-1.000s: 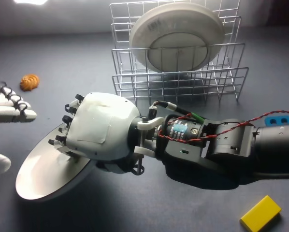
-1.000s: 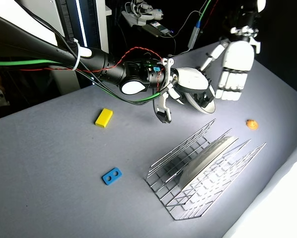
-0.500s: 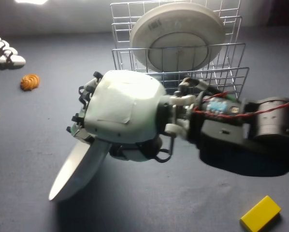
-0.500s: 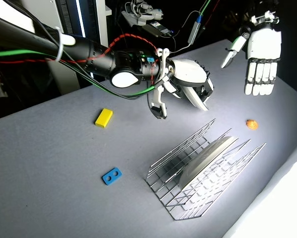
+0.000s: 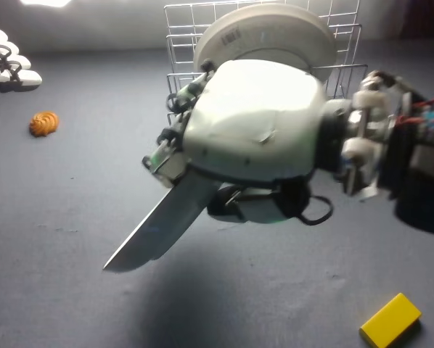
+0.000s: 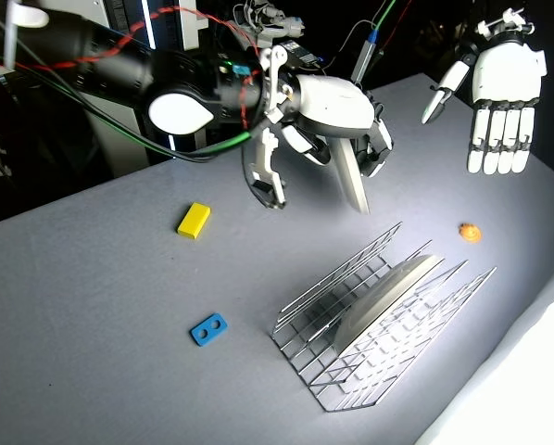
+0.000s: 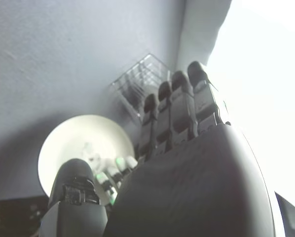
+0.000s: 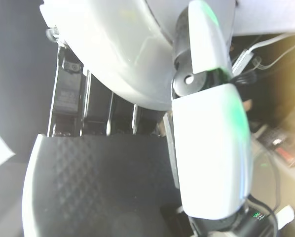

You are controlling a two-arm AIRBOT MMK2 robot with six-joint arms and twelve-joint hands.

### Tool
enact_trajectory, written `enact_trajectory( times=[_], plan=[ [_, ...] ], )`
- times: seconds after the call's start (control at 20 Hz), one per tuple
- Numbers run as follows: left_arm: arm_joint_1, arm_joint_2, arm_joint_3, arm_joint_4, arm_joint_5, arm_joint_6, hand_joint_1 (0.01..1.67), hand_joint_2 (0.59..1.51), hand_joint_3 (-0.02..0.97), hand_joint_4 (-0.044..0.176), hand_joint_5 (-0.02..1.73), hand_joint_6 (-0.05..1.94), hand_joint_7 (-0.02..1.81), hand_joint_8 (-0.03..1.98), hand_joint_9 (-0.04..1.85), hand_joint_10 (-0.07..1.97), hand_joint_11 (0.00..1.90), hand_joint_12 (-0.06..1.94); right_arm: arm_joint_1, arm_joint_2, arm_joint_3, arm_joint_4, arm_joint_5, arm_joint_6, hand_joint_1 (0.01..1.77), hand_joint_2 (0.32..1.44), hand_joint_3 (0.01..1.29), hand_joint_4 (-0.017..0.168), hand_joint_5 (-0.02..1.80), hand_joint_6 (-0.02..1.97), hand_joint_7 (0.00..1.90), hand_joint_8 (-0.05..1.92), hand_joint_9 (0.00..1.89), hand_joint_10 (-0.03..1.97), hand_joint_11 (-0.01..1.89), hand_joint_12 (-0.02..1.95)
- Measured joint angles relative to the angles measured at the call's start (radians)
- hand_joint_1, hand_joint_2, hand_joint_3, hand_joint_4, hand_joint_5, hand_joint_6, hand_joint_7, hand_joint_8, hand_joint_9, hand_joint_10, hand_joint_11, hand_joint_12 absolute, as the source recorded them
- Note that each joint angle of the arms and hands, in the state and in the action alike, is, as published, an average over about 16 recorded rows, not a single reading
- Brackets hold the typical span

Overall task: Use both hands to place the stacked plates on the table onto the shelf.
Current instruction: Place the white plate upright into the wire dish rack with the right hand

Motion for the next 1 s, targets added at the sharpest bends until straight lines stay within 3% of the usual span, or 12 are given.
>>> enact_trajectory(
  times=[0.45,1.0],
  plan=[
    [-0.017,0.006,0.013,0.113,-0.096,0.000,0.01,1.159,0.020,0.002,0.12,0.02,0.12,0.02,0.09,0.01,0.01,0.18,0.123,0.132,-0.042,0.074,-0.080,0.248,1.20,1.02,0.01,0.023,0.85,1.15,0.96,1.05,1.20,0.03,0.69,1.09],
    [-0.033,0.009,0.001,0.220,-0.292,0.000,0.01,1.159,0.021,0.002,0.11,0.02,0.11,0.02,0.09,0.01,0.01,0.19,0.215,0.137,0.045,0.276,-0.157,0.312,1.20,1.03,0.01,0.020,0.86,1.11,0.97,1.02,1.21,0.03,0.68,1.10]
  ],
)
